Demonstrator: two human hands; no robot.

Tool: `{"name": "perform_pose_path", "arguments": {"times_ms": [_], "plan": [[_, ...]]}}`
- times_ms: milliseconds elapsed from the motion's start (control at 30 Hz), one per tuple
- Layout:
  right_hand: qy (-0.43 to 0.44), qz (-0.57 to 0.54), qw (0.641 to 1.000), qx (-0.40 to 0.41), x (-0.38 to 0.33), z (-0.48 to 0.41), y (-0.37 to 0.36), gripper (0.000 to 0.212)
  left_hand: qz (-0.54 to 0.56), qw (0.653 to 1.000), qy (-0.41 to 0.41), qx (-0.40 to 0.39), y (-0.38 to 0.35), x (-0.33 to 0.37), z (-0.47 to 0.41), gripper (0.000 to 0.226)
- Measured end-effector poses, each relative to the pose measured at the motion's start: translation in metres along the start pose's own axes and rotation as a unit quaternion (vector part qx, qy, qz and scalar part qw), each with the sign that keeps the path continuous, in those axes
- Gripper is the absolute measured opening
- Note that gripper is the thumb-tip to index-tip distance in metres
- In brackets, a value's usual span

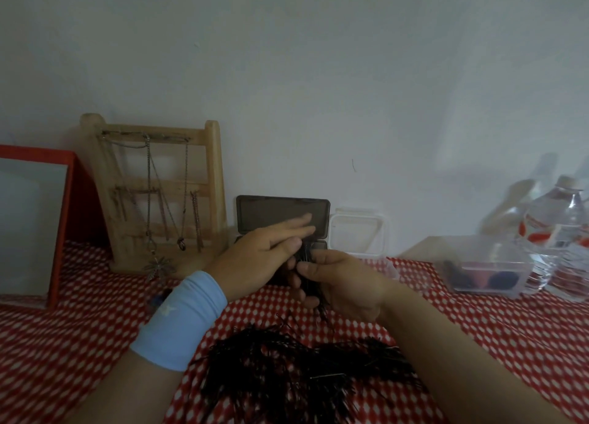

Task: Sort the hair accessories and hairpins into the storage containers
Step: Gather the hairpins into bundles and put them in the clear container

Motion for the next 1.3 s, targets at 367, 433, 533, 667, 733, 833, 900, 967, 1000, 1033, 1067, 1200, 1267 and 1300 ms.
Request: {"name": "perform_pose_path", "arguments": {"times_ms": [367,433,533,667,733,833,900,967,1000,1033,1067,1200,1267,1300], "plan": [[0.128,-0.098,0.981,0.106,-0.029,-0.002,0.016,0.012,0.427,0.881,0.205,0.021,-0.029,-0.015,-0.002,0.024],[0.191,-0.136,0.961,0.144,-0.04,0.0,0.023,0.015,0.5,0.823,0.271,0.001,-0.048,-0.015,0.001,0.036],[0.241,-0.132,0.941,0.198,-0.047,0.003,0.032,0.022,0.617,0.726,0.301,-0.027,-0.064,-0.007,0.003,0.056],[0.253,-0.043,0.934,0.248,-0.045,0.005,0.038,0.021,0.727,0.639,0.251,-0.015,-0.054,0.008,0.0,0.058],[0.233,-0.007,0.94,0.248,-0.041,0.005,0.037,0.017,0.738,0.628,0.247,-0.023,-0.052,0.008,0.001,0.056],[0.2,0.059,0.948,0.241,-0.037,0.005,0.031,0.016,0.734,0.628,0.255,-0.046,-0.052,0.007,0.002,0.06],[0.203,0.054,0.95,0.232,-0.037,0.003,0.028,0.016,0.735,0.621,0.271,-0.029,-0.05,0.0,0.002,0.068],[0.212,0.049,0.947,0.234,-0.039,0.003,0.027,0.016,0.74,0.615,0.272,-0.009,-0.046,-0.003,0.001,0.076],[0.215,0.051,0.947,0.235,-0.041,0.003,0.026,0.016,0.748,0.61,0.261,-0.016,-0.046,-0.001,0.001,0.076],[0.216,0.053,0.946,0.235,-0.042,0.004,0.025,0.015,0.757,0.604,0.249,-0.027,-0.047,0.004,0.002,0.075],[0.215,0.056,0.947,0.234,-0.042,0.005,0.025,0.014,0.763,0.599,0.241,-0.032,-0.048,0.005,0.002,0.074],[0.21,0.072,0.949,0.224,-0.044,0.007,0.026,0.015,0.752,0.602,0.264,-0.046,-0.054,0.002,0.004,0.076],[0.216,0.056,0.949,0.224,-0.045,0.006,0.031,0.017,0.724,0.626,0.285,-0.052,-0.056,0.002,0.006,0.074],[0.217,0.052,0.949,0.224,-0.045,0.006,0.032,0.017,0.722,0.631,0.281,-0.048,-0.057,0.003,0.005,0.074]]}}
Point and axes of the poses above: each hand's wrist, its own z-axis away from the middle knuckle, its own y-axis out of the back of the hand, x = y × z, the point moved 6 cm from there along -z, towards the middle knuckle, and after that the axes turned 2 degrees about -z, right-handed, at the moved point
